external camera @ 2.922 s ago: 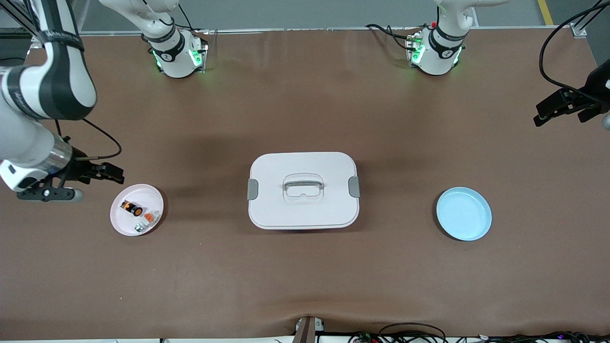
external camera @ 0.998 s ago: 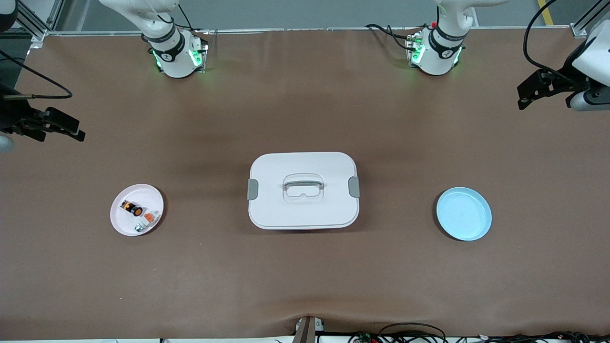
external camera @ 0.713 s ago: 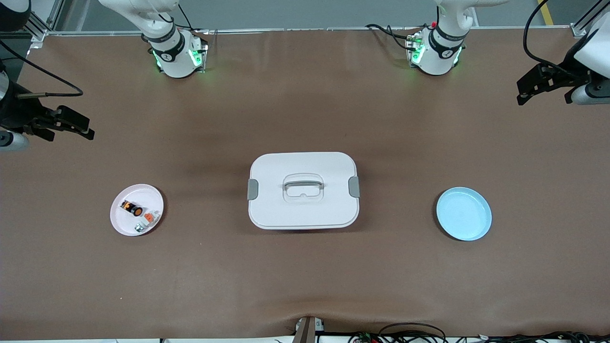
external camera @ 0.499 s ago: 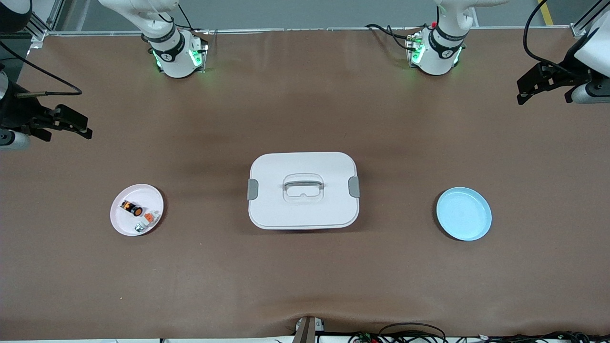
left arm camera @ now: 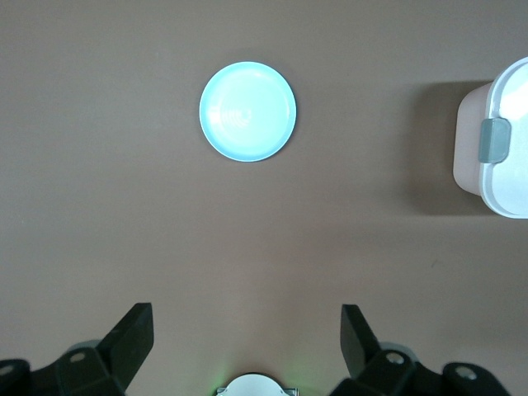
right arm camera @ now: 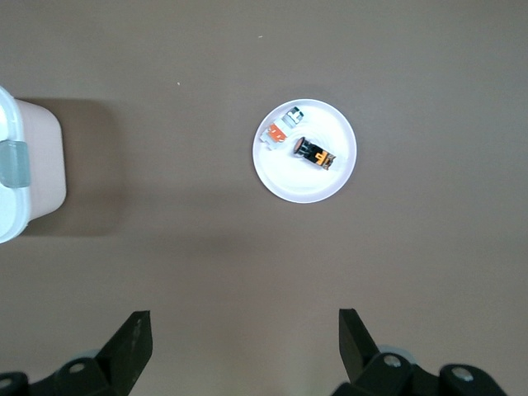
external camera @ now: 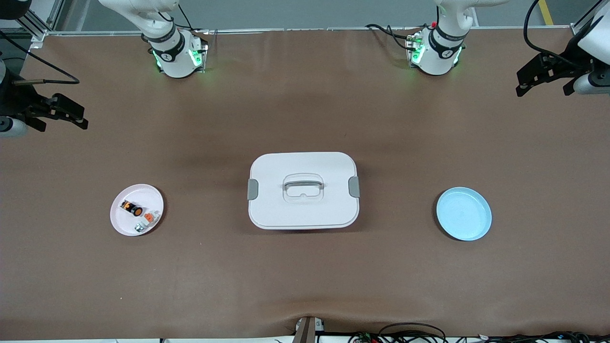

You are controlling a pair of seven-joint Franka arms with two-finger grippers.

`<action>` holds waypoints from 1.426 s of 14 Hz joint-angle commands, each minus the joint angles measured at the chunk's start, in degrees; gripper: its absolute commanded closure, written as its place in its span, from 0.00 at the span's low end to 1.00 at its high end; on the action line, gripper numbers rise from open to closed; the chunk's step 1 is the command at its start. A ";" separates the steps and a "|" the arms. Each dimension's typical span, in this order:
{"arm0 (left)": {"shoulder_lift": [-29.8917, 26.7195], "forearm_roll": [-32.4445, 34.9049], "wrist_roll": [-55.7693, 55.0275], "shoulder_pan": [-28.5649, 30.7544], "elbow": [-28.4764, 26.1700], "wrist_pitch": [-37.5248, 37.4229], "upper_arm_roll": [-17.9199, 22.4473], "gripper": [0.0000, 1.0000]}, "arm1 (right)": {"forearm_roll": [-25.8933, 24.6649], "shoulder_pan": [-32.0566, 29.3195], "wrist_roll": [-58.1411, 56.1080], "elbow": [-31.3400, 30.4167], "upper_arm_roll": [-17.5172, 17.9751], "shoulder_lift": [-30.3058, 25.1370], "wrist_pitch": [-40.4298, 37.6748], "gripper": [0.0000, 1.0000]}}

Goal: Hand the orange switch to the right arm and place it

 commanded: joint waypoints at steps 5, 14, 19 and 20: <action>-0.91 -1.23 0.15 0.30 -0.49 -0.74 0.02 0.00 | -1.42 -0.42 -1.02 -1.64 -0.08 -1.38 0.24 0.00; -0.65 -1.32 0.59 0.30 0.39 -0.74 -0.07 0.00 | -0.45 0.02 -0.76 -1.20 -2.45 -1.38 -0.72 0.00; -0.47 -1.23 0.68 0.38 1.53 -0.83 0.72 0.00 | 1.39 -0.07 0.12 -1.20 -2.45 -1.38 -1.25 0.00; -0.47 -1.23 0.77 0.38 1.45 -0.83 0.72 0.00 | 1.57 0.02 0.29 -1.20 -2.45 -1.38 -1.17 0.00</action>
